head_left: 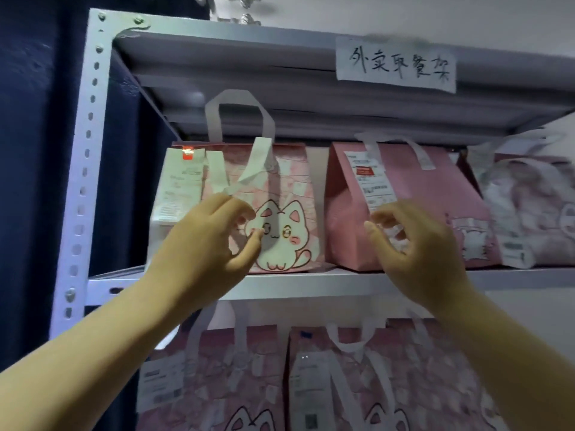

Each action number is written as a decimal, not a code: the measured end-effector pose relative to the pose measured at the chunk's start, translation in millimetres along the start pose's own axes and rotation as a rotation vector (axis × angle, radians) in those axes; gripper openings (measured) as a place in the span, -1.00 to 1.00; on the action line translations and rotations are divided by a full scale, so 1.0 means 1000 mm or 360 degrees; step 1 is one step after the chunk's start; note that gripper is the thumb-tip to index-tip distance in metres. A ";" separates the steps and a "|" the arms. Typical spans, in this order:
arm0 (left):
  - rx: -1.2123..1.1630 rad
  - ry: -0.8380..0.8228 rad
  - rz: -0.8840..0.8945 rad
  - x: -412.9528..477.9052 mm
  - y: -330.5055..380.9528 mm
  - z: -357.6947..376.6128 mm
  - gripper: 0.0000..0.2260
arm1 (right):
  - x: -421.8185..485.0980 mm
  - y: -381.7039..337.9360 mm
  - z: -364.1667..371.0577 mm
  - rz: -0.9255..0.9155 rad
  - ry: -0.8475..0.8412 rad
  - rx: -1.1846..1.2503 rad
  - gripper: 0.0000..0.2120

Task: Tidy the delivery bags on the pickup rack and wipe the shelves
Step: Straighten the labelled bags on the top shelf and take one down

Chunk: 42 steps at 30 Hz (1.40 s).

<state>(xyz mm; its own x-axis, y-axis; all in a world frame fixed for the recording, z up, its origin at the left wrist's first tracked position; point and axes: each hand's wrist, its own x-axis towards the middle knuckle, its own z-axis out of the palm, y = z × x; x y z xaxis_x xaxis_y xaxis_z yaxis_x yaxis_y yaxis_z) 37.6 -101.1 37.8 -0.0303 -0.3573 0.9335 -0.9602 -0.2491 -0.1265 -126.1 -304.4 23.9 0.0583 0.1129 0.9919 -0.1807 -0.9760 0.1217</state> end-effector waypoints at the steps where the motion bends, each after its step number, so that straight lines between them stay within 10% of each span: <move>1: -0.0016 -0.0014 0.0019 0.002 0.008 0.008 -0.63 | -0.003 0.010 -0.005 0.0016 -0.0005 -0.0032 -0.77; 10: -0.0019 0.0085 -0.0003 0.030 0.081 0.084 -0.64 | -0.013 0.111 -0.044 0.0290 0.0026 -0.0381 -0.65; 18: 0.0017 0.0215 -0.0278 0.046 0.115 0.130 -0.59 | -0.013 0.168 -0.061 0.0773 -0.0514 -0.0678 -0.26; 32: 0.0119 0.0130 -0.0494 0.045 0.104 0.131 -0.79 | -0.015 0.180 -0.058 0.0677 -0.0564 -0.0081 -0.62; 42: 0.0160 0.0289 -0.0283 0.037 0.121 0.108 -0.77 | -0.015 0.183 -0.076 0.0441 -0.0093 0.0012 -0.73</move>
<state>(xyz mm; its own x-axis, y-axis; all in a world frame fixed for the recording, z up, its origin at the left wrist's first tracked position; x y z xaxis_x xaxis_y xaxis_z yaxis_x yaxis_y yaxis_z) -49.2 -241.8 21.2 0.0786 -0.1350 0.9877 -0.9227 -0.3849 0.0208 -235.0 -470.9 34.6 0.0646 -0.1691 0.9835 -0.1901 -0.9696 -0.1542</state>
